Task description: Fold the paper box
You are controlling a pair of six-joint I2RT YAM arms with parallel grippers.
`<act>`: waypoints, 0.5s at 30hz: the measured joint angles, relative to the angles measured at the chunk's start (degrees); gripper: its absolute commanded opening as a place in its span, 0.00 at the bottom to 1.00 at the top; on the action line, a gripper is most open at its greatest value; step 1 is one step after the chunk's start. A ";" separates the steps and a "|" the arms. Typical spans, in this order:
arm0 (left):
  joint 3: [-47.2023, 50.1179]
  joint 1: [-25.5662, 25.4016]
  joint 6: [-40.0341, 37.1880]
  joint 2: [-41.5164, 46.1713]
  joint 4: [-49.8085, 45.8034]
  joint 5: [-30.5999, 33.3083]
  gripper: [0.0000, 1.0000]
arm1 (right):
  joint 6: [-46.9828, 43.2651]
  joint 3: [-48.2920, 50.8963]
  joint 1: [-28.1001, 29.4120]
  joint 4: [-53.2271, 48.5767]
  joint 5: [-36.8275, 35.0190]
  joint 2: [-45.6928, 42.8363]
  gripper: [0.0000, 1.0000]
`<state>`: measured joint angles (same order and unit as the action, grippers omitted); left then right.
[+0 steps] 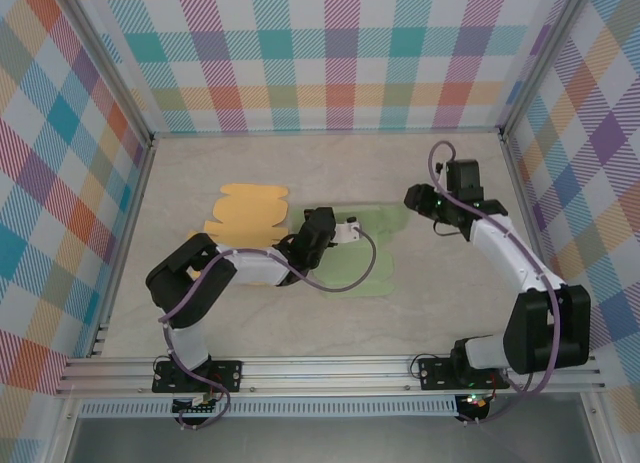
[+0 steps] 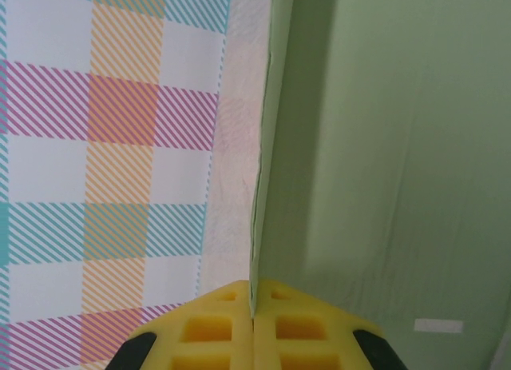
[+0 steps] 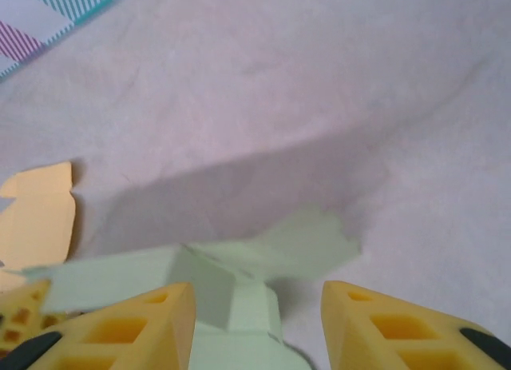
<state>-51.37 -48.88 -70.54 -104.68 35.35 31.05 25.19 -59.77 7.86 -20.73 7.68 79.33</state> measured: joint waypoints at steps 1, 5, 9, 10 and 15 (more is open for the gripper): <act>0.31 -0.20 -0.66 -0.33 0.79 0.17 0.00 | -0.55 -1.88 -0.37 -0.61 -0.09 1.29 0.46; 0.90 -0.79 -3.78 -1.70 3.28 1.07 0.00 | -3.19 -8.66 -2.93 -3.39 0.50 8.11 0.46; 0.98 -0.87 -5.86 -2.10 5.01 1.22 0.00 | -6.67 -15.50 -4.92 -7.26 2.71 16.48 0.46; 1.01 -0.87 -6.10 -2.10 5.35 1.25 0.00 | -7.74 -17.29 -5.25 -8.20 3.43 18.73 0.46; 1.01 -0.87 -7.08 -2.10 5.84 1.25 0.00 | -11.85 -23.76 -5.64 -12.61 6.60 27.63 0.46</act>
<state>-50.37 -49.76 -77.62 -106.78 41.19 32.29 13.34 -83.53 2.22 -33.34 14.28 106.96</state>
